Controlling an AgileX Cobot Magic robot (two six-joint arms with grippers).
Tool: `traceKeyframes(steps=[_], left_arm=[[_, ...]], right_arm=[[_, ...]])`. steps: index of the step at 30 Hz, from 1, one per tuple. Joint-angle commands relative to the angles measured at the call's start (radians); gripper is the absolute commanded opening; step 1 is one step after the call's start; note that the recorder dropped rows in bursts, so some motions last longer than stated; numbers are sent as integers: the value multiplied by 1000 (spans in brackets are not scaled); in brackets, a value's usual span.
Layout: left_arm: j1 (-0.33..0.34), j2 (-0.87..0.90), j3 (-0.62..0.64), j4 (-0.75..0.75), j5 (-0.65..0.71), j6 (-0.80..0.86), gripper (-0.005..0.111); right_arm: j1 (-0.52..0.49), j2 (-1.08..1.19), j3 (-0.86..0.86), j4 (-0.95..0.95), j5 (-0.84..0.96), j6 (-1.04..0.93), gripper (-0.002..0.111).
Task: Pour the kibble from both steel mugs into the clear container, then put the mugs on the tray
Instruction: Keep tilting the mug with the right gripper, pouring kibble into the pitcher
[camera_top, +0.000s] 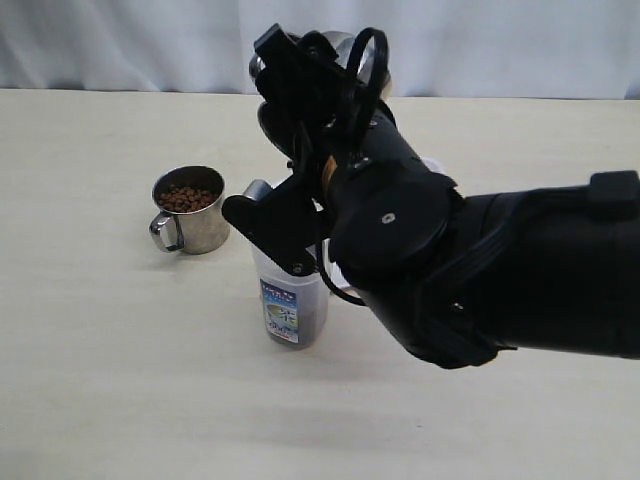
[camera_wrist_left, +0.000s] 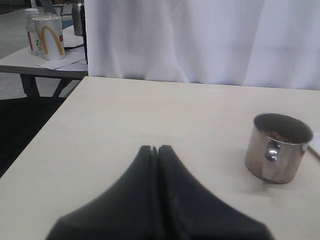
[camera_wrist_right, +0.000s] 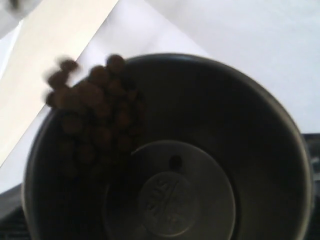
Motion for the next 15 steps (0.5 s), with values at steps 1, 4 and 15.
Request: traceKeyframes(steps=[1, 4, 15], left_arm=[[-8, 0, 3, -2, -1, -5, 0], [-8, 0, 3, -2, -1, -5, 0], [-8, 0, 3, -2, -1, -5, 0]], right_arm=[[1, -4, -3, -24, 19, -9, 4], [1, -4, -3, -24, 32, -9, 4], [24, -4, -3, -24, 43, -9, 4]])
